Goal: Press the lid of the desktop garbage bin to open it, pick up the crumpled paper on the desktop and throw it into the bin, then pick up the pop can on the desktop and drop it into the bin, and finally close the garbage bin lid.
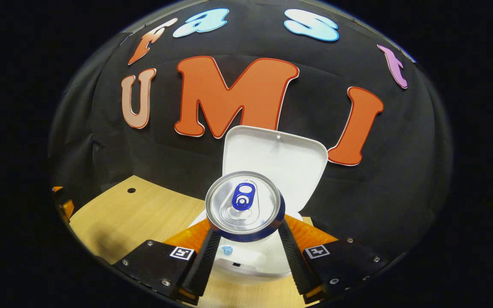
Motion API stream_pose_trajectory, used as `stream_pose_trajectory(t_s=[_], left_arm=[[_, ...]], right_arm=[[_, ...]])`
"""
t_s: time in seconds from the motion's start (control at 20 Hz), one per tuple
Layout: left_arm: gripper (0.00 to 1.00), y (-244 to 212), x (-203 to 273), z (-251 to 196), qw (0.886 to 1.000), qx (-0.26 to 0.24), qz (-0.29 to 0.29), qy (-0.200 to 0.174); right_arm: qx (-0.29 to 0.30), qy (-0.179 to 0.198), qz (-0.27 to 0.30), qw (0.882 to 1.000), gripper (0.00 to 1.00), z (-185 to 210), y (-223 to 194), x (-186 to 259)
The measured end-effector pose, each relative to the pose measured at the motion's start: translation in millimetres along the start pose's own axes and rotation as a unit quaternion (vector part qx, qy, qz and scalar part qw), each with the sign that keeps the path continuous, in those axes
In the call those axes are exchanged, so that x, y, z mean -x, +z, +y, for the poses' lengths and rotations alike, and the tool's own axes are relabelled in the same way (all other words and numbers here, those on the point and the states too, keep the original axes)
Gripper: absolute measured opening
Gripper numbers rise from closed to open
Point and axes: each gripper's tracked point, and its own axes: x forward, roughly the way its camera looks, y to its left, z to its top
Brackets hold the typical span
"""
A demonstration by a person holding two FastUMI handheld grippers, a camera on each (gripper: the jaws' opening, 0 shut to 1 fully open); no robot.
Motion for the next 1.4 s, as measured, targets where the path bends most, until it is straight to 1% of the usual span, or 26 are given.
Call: stream_pose_trajectory(t_s=[0.2, 0.5, 0.65, 1.05, 1.2, 1.4], left_arm=[[0.98, 2, 13, 1, 1.0, -0.003, -0.009, 0.003], [0.98, 3, 19, -10, 1.0, -0.004, -0.012, -0.004], [0.98, 5, 19, -17, 1.0, -0.003, -0.012, -0.01], [0.98, 0, 20, -25, 1.0, 0.005, -0.01, -0.022], [0.98, -4, 21, -21, 1.0, 0.01, -0.006, -0.017], [0.98, -12, 23, -10, 1.0, 0.022, 0.001, -0.004]], right_arm=[[0.003, -0.005, 0.007, 1.0, 0.81, -4, -6, -13], [-0.001, -0.01, -0.012, 1.0, 0.84, -12, 10, -9], [0.003, -0.019, -0.028, 0.999, 0.84, -23, 33, -7], [0.012, -0.053, -0.074, 0.996, 0.84, -59, 111, -8], [0.006, -0.061, -0.085, 0.994, 0.84, -69, 136, -14], [0.002, -0.063, -0.082, 0.995, 0.84, -71, 155, -31]])
